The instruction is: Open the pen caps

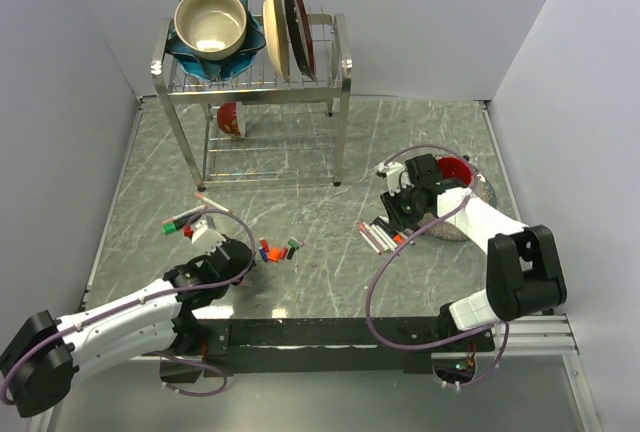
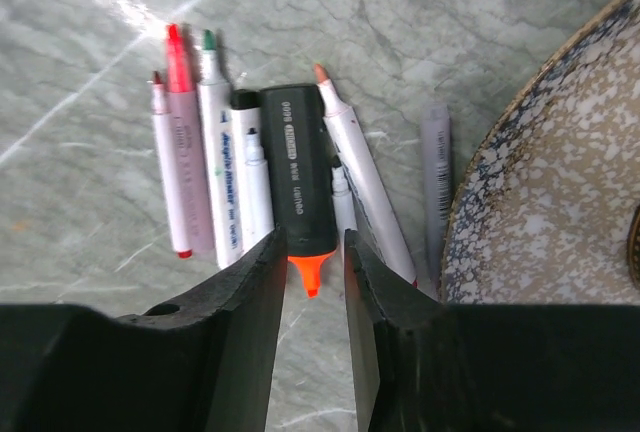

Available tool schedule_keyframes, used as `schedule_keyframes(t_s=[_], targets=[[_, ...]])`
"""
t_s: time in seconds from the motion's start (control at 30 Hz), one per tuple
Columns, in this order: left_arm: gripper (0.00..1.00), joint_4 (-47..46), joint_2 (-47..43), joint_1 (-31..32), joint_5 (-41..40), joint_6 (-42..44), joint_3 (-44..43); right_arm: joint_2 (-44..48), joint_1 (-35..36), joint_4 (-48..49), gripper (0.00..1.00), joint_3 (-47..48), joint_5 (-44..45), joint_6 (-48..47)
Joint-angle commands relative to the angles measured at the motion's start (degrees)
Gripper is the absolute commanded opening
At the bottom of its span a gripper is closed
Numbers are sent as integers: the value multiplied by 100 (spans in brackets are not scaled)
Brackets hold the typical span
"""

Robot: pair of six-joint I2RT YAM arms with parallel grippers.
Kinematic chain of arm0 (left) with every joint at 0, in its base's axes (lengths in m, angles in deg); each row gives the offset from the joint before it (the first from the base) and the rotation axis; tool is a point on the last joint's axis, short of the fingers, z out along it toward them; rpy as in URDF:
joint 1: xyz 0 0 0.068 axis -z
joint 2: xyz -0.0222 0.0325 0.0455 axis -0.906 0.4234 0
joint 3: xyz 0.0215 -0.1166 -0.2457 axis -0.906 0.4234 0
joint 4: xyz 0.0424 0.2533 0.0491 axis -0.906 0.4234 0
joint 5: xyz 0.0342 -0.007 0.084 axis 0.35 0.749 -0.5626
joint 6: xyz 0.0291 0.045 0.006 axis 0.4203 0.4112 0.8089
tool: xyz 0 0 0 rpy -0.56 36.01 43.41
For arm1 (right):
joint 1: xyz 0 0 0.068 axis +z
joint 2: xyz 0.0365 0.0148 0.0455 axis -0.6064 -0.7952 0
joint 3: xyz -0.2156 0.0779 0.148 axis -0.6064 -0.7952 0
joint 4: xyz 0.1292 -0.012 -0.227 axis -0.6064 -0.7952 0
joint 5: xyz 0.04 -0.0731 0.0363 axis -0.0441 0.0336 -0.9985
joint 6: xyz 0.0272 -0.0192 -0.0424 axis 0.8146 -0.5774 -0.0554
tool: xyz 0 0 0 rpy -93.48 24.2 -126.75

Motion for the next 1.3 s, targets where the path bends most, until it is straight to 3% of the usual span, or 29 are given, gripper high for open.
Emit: schedule_keyframes(t_s=[0.0,0.13,0.2,0.33,0.47,0.57,0.77,0.87,1.07,1.27], targets=[[9,-128,299,-115,16,-33,-130,471,-125,-111,38,297,-468,-189],[16,-296,694,-230,130,108,-253,612,-161,-137,38,297,-653,-207],[27,-322,923,-282,183,126,-340,621,-169,-155,38,315,-688,-207],[32,-261,1187,-318,254,126,-473,700,-178,-164,39,323,-759,-216],[56,-103,1135,-371,149,231,-657,779,-178,-181,39,323,-846,-224],[59,55,960,-458,52,362,-797,840,-169,-190,39,323,-882,-242],[69,346,679,-1029,-62,767,-1061,1025,-169,-199,39,332,-970,-260],[78,179,529,-1826,165,1030,-1070,1104,-169,-216,39,332,-1031,-268],[82,-401,932,-3198,1079,1312,-1325,1306,-178,-234,39,332,-1189,-268],[70,19,2433,-3569,1317,1347,-2361,1403,-161,-234,39,332,-1260,-268]])
